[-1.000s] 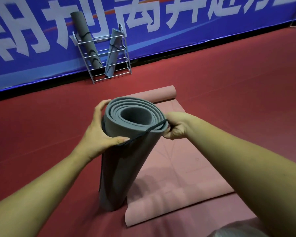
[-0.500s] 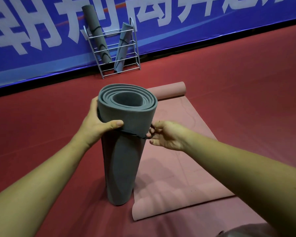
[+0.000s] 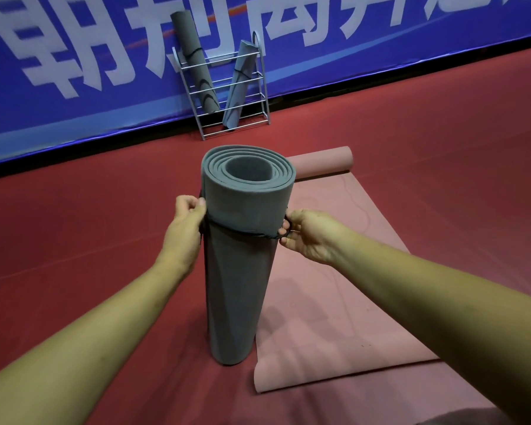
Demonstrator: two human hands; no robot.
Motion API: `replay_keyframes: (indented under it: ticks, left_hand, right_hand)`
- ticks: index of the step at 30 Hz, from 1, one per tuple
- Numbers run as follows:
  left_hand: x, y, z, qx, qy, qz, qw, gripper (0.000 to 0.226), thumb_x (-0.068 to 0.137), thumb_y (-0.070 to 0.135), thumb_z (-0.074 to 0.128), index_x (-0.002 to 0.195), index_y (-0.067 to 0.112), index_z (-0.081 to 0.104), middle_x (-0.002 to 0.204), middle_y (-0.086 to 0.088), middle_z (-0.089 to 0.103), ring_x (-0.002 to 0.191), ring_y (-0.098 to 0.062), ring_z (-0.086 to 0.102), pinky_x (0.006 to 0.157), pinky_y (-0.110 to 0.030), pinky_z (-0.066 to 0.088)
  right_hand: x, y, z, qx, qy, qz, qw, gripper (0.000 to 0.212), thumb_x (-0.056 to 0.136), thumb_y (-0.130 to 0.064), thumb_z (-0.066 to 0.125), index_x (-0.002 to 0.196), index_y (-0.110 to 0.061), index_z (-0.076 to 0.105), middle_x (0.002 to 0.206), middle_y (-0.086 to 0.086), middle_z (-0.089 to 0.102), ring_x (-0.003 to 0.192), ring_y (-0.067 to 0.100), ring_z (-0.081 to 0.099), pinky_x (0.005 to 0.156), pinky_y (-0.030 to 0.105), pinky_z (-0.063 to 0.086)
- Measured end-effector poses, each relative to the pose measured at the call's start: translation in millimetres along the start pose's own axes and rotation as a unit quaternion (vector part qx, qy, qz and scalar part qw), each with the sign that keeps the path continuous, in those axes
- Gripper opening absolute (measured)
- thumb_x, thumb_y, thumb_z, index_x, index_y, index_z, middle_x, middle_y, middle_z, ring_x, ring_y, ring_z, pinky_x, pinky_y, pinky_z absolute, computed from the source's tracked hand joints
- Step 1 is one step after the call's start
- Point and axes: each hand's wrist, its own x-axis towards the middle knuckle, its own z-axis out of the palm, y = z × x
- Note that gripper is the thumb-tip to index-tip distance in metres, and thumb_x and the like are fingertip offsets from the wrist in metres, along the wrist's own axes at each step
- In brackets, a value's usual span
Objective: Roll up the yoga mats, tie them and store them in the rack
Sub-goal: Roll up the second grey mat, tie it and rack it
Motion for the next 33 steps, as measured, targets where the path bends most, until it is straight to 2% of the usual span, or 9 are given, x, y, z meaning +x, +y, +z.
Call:
replay_keyframes:
  ticks: [2,5,9,11,14,17,24,29,33]
  left_hand:
    - [6,1,-10,0.066,0.010,0.000,0.998,0.022,0.087,0.044,0.050,0.071,0.030,0.045,0.069,0.013,0.046,0.077,-0.015,0.041,0.073,-0.040,0.035]
    - [14,10,-24,0.110,0.038,-0.006,0.993,0.018,0.078,0.043,0.045,0.068,0.029,0.046,0.074,0.003,0.050,0.079,-0.020,0.045,0.078,-0.049,0.047]
    - [19,2,-46,-0.016,0.067,-0.038,0.997,0.019,0.088,0.013,0.044,0.071,0.020,0.048,0.074,-0.005,0.044,0.077,-0.019,0.041,0.074,-0.037,0.039]
    - [22,-5,-60,-0.006,0.073,-0.049,0.996,0.022,0.095,0.008,0.039,0.076,0.017,0.046,0.076,-0.007,0.043,0.077,-0.019,0.042,0.074,-0.036,0.041]
    - [21,-21,-84,0.062,0.026,-0.105,0.992,0.017,0.102,0.015,0.035,0.095,0.014,0.051,0.084,-0.004,0.056,0.081,-0.017,0.053,0.076,-0.036,0.047]
    - [11,-43,-103,0.110,-0.043,-0.177,0.977,0.025,0.103,0.015,0.034,0.105,0.019,0.058,0.097,-0.005,0.066,0.085,-0.018,0.062,0.077,-0.036,0.049]
    - [2,-71,-110,0.159,-0.100,-0.232,0.954,0.022,0.106,0.015,0.038,0.113,0.020,0.058,0.100,-0.001,0.068,0.087,-0.012,0.065,0.074,-0.032,0.055]
    - [-4,-88,-114,0.248,-0.114,-0.243,0.931,0.016,0.103,0.013,0.043,0.111,0.017,0.056,0.092,-0.002,0.066,0.079,-0.016,0.066,0.074,-0.030,0.054]
    - [-4,-87,-117,0.222,-0.084,-0.238,0.942,0.020,0.101,0.003,0.044,0.110,0.010,0.060,0.081,-0.005,0.067,0.060,-0.011,0.066,0.065,-0.027,0.058]
  right_hand:
    - [3,0,6,0.001,0.004,-0.003,1.000,0.036,0.105,-0.009,0.035,0.074,-0.014,0.051,0.065,0.001,0.042,0.059,0.012,0.045,0.060,0.023,0.042]
    - [9,2,19,-0.006,-0.003,-0.005,1.000,0.033,0.105,-0.009,0.037,0.076,-0.014,0.050,0.066,0.001,0.043,0.059,0.012,0.046,0.062,0.024,0.043]
    - [28,13,47,-0.050,0.012,-0.032,0.998,0.024,0.103,-0.015,0.044,0.079,-0.018,0.045,0.067,-0.001,0.049,0.053,0.008,0.054,0.058,0.025,0.044]
    - [38,18,63,-0.080,0.019,-0.047,0.996,0.025,0.102,-0.016,0.044,0.077,-0.019,0.044,0.064,-0.002,0.050,0.048,0.006,0.052,0.051,0.023,0.038]
    - [51,31,79,-0.129,0.025,-0.034,0.991,0.030,0.101,-0.011,0.045,0.072,-0.016,0.046,0.061,0.001,0.049,0.043,0.008,0.047,0.040,0.016,0.029]
    - [62,60,80,-0.167,0.029,0.000,0.986,0.032,0.102,-0.009,0.047,0.071,-0.014,0.048,0.060,0.002,0.048,0.047,0.010,0.045,0.038,0.016,0.027]
    - [84,98,63,-0.216,0.071,0.038,0.973,0.035,0.100,-0.005,0.049,0.065,-0.009,0.048,0.057,0.008,0.048,0.043,0.014,0.043,0.035,0.016,0.029]
    - [91,119,56,-0.306,0.096,0.055,0.945,0.025,0.095,-0.003,0.052,0.071,-0.005,0.050,0.067,0.017,0.054,0.047,0.021,0.046,0.046,0.028,0.041]
    - [91,118,58,-0.191,0.065,0.047,0.978,0.031,0.096,0.006,0.046,0.070,-0.008,0.051,0.062,0.012,0.051,0.040,0.016,0.048,0.044,0.026,0.050]
